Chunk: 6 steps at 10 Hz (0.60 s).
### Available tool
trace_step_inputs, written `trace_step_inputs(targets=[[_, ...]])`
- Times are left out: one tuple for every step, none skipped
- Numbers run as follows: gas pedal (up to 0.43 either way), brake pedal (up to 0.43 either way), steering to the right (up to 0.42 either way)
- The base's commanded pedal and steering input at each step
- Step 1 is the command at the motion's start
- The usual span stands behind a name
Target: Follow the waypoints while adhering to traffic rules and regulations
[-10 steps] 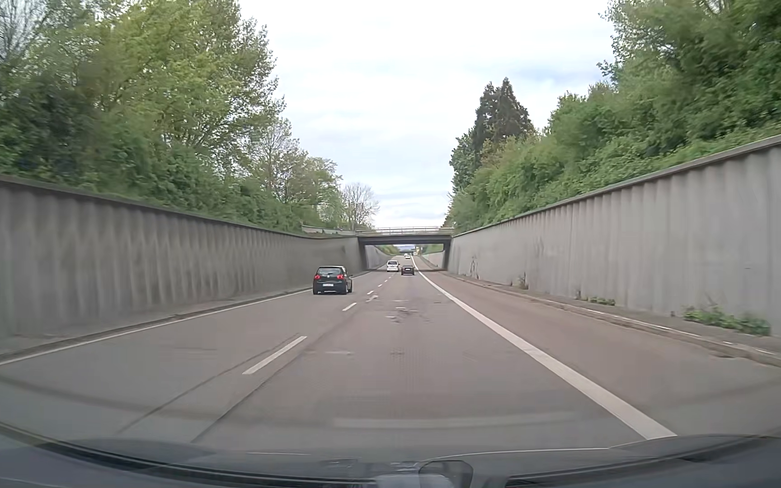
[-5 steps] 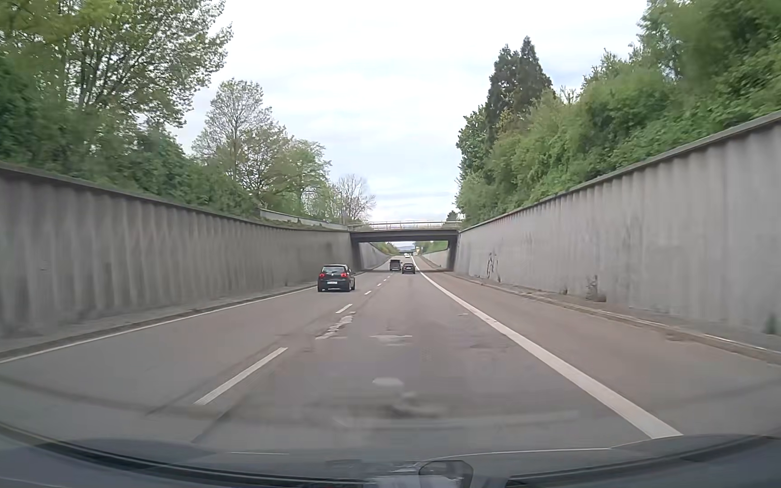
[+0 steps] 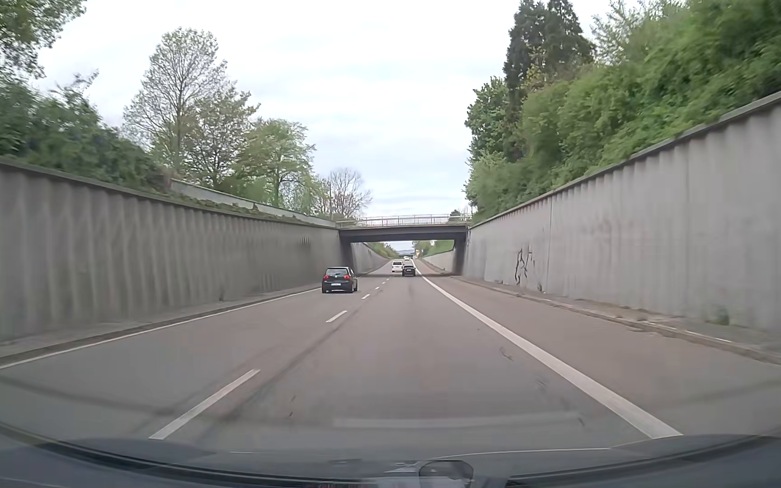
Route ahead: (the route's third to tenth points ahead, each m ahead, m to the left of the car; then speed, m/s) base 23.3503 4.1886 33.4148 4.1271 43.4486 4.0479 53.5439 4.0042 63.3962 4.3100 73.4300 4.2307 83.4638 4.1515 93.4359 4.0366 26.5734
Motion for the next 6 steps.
trace_step_inputs(targets=[[0.130,0.000,0.000],[0.130,0.000,0.000],[0.130,0.000,0.000],[0.130,0.000,-0.001],[0.130,0.000,-0.002],[0.118,0.000,-0.001]])
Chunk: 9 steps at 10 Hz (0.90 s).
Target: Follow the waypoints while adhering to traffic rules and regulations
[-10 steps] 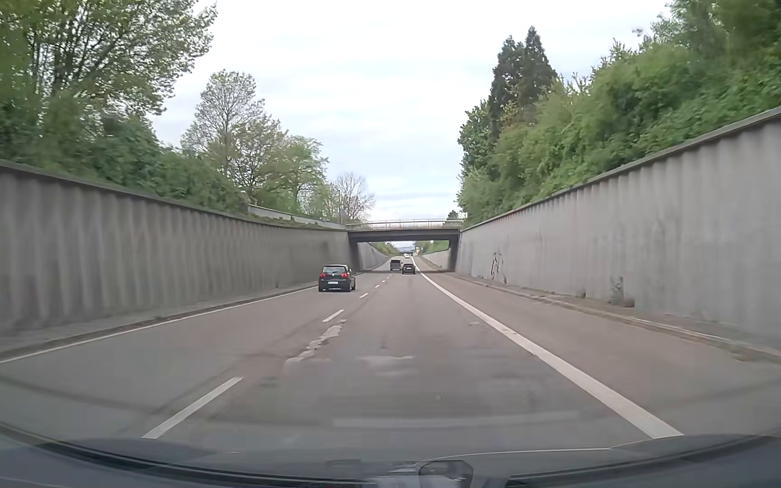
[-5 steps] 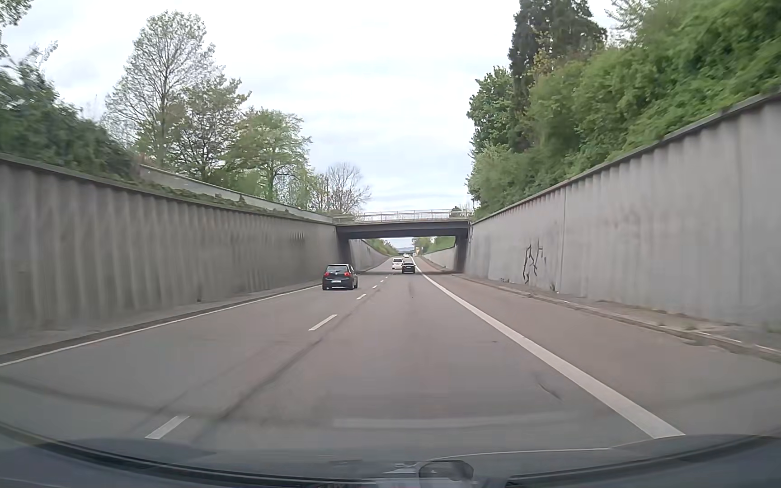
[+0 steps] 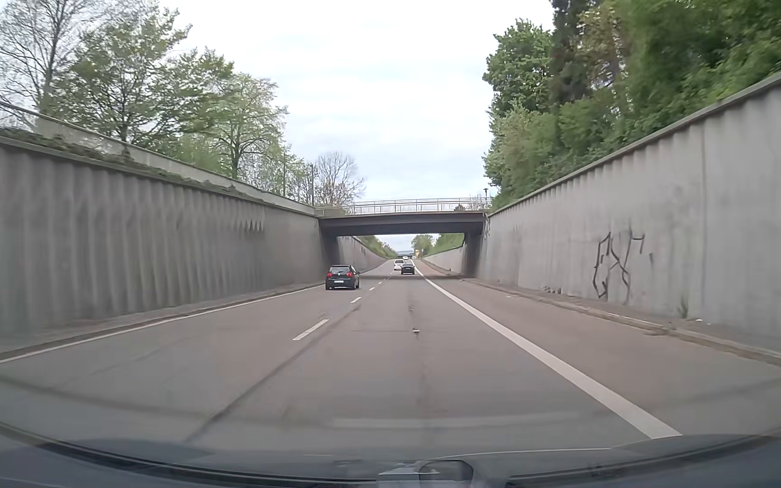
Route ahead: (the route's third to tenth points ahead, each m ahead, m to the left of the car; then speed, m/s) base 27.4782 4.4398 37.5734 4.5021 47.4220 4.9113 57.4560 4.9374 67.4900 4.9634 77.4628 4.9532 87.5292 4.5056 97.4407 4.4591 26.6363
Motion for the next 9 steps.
trace_step_inputs(targets=[[0.118,0.000,-0.001],[0.118,0.000,-0.001],[0.118,0.000,-0.002],[0.118,0.000,-0.001],[0.118,0.000,-0.002],[0.118,0.000,-0.002],[0.118,0.000,-0.001],[0.118,0.000,-0.001],[0.118,0.000,-0.001]])
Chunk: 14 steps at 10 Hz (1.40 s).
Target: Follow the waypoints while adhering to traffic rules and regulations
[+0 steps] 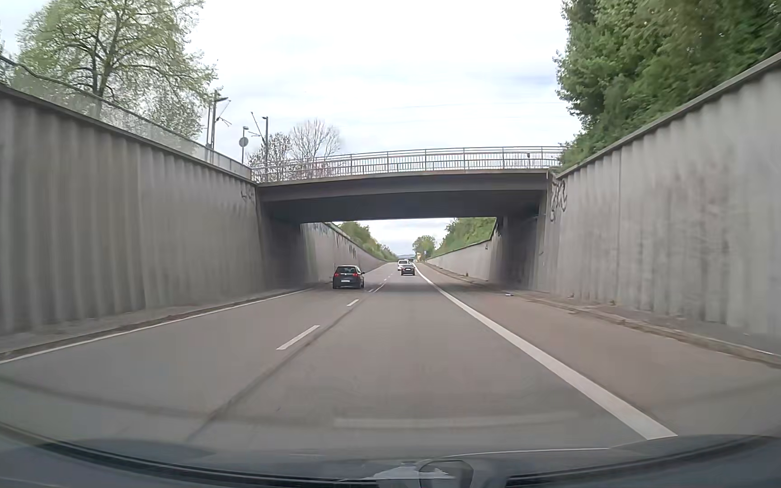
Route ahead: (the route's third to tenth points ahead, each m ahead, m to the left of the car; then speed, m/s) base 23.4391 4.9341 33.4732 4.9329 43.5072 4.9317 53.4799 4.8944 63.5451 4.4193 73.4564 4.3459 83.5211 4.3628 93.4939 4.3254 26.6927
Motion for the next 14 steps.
trace_step_inputs(targets=[[0.118,0.000,-0.001],[0.118,0.000,-0.001],[0.118,0.000,-0.001],[0.118,0.000,-0.001],[0.118,0.000,-0.002],[0.118,0.000,-0.001],[0.118,0.000,-0.001],[0.118,0.000,-0.001],[0.118,0.000,-0.001],[0.118,0.000,-0.001],[0.118,0.000,-0.001],[0.118,0.000,-0.001],[0.118,0.000,-0.001],[0.118,0.000,-0.001]])
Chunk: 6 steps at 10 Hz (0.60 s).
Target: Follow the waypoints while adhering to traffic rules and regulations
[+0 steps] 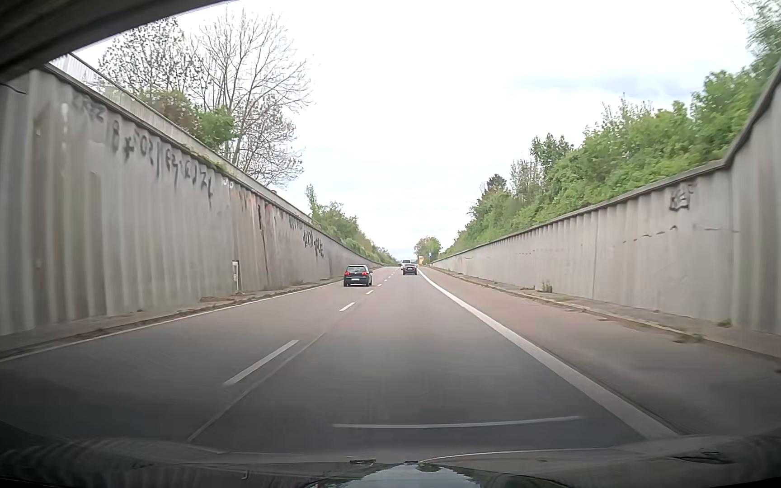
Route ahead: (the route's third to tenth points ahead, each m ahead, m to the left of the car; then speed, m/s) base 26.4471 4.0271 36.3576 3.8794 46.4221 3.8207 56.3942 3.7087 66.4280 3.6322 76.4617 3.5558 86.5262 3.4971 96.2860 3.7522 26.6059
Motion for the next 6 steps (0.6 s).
trace_step_inputs(targets=[[0.118,0.000,-0.001],[0.118,0.000,-0.001],[0.118,0.000,-0.001],[0.118,0.000,-0.001],[0.118,0.000,-0.001],[0.118,0.000,-0.001]])
